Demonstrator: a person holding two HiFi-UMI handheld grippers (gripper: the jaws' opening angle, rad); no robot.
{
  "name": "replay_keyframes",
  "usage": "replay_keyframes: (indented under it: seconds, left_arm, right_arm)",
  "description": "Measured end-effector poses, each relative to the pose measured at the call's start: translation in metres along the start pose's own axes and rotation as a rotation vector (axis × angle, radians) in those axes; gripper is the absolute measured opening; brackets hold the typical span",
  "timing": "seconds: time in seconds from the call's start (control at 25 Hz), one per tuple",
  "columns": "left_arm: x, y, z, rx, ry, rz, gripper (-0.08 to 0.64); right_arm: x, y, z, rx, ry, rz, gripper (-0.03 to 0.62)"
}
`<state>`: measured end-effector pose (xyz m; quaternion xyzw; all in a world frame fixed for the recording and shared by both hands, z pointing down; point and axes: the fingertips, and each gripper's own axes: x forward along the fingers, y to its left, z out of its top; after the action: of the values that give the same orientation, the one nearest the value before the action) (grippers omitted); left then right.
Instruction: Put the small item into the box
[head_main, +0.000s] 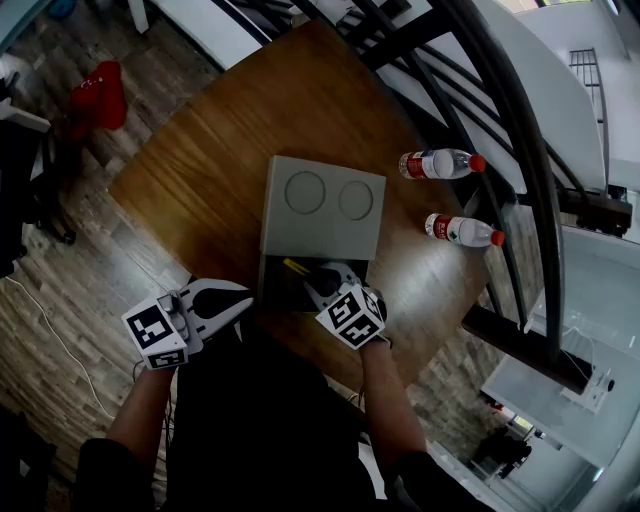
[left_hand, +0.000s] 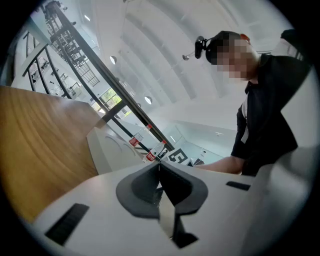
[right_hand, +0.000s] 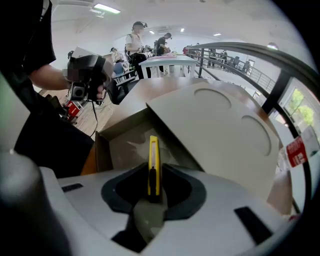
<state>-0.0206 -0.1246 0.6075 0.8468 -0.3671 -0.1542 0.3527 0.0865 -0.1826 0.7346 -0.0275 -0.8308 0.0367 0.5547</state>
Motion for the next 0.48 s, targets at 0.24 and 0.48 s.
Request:
replay_keyframes:
  seconds: [0.24,0.48]
  left_arm:
    - [0.001,0.000,0.001,0.006,0.002,-0.006,0.017]
    - [0.000,-0.005,0.011,0.033,0.016,-0.026,0.017]
  right_arm:
    - [-0.001,-0.001,0.002,-0.005,-0.002,-0.014,0.104]
    - [-0.024,0.001,0.019,0.008,-0.080,-0.026,0.101]
